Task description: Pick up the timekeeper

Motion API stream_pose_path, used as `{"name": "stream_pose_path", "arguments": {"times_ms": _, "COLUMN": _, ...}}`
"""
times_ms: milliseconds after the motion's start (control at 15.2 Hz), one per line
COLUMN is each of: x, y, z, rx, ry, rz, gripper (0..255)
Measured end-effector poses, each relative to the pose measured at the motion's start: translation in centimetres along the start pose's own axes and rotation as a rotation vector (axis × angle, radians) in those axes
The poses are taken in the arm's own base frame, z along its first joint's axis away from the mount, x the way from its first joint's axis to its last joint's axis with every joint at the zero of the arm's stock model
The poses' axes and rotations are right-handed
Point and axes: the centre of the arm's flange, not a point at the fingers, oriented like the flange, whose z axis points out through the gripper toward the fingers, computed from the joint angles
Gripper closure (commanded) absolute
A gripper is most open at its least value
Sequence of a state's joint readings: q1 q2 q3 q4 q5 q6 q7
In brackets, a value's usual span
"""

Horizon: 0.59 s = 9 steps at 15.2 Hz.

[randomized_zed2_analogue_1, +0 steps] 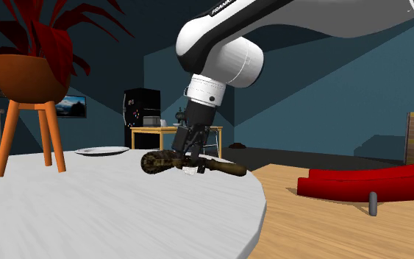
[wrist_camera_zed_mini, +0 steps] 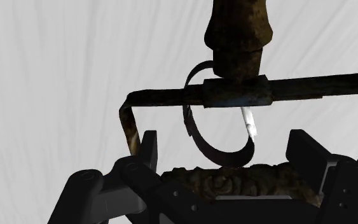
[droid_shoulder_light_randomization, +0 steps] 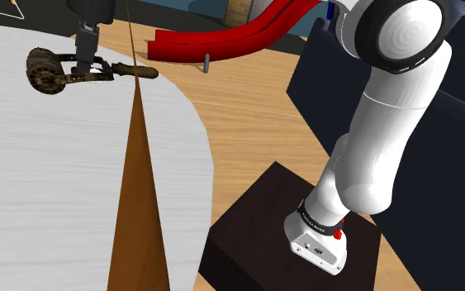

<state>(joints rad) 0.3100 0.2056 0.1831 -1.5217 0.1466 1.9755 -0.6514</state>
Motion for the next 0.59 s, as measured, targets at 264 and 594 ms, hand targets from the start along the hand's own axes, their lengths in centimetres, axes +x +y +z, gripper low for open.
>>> {"name": "stream_pose_path", "arguments": {"times_ms": 264, "x": -0.32, "y": -0.09, "z": 0.95, "rx": -0.002, "ry": 0.004, "rz": -0.002, "gripper": 255}}
{"name": "stream_pose_path", "arguments": {"times_ms": 594, "x": -0.4, "y": 0.0, "z": 1.18, "rx": -0.003, "ry": 0.004, "rz": 0.0, "gripper": 255}}
